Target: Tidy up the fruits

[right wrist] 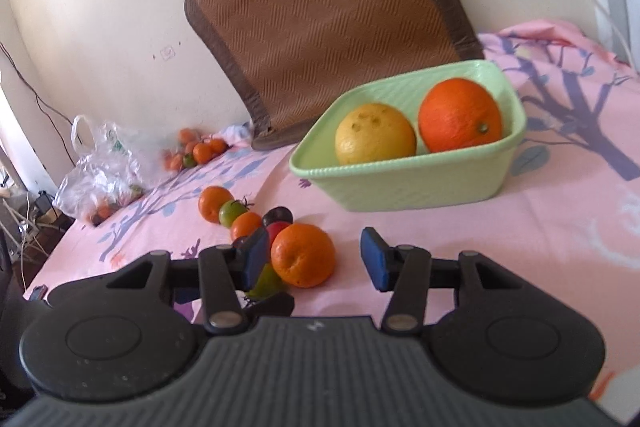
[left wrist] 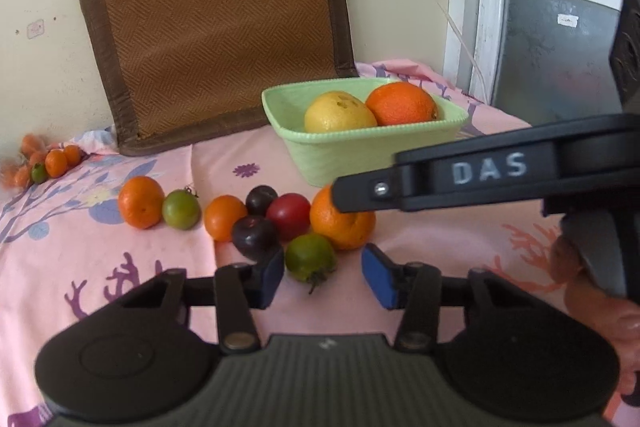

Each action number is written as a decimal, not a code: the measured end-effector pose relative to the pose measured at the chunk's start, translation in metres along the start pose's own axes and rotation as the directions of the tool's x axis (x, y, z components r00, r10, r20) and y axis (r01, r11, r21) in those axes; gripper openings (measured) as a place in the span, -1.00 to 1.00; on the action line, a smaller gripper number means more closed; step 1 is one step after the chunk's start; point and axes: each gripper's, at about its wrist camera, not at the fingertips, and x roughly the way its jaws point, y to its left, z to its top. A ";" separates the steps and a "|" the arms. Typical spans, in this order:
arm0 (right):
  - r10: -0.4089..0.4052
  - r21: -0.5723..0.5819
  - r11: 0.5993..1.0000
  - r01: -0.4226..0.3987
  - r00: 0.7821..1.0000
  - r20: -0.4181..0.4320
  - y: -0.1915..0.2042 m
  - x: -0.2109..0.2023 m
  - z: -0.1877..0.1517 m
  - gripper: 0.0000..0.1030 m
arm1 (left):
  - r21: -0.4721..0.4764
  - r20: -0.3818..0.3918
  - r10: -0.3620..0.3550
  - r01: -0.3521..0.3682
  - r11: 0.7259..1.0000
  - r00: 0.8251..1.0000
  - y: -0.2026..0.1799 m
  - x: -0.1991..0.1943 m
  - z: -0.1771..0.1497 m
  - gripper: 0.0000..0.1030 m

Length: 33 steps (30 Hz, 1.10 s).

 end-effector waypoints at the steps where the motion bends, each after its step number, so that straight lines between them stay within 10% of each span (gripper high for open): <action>1: 0.007 -0.002 1.000 -0.007 1.000 -0.015 0.000 0.004 0.001 0.04 | -0.011 -0.005 -0.001 0.001 1.000 1.000 0.002 0.001 0.000 -0.38; 9: 0.042 -0.007 0.999 -0.042 0.997 -0.069 0.002 0.013 -0.001 -0.17 | -0.059 0.002 -0.060 0.060 0.996 0.998 0.017 -0.017 -0.009 -0.45; 13: 0.008 -0.042 0.999 -0.004 0.995 0.095 0.004 -0.017 0.012 -0.18 | -0.101 0.063 -0.092 0.098 0.990 0.994 0.031 -0.027 0.016 -0.45; 20: -0.259 -0.126 0.938 0.323 0.895 0.363 -0.003 -0.023 0.035 -0.17 | -0.152 0.122 -0.135 0.153 0.976 0.983 0.041 0.022 0.104 -0.45; 29: -0.247 -0.190 0.931 0.311 0.922 0.299 -0.009 0.002 0.027 -0.14 | -0.268 0.031 -0.182 0.183 0.946 0.983 0.052 0.089 0.119 -0.41; 33: -0.262 -0.237 0.908 0.345 0.910 0.321 -0.003 0.006 0.023 -0.07 | -0.268 0.032 -0.170 0.173 0.948 0.985 0.053 0.094 0.120 -0.10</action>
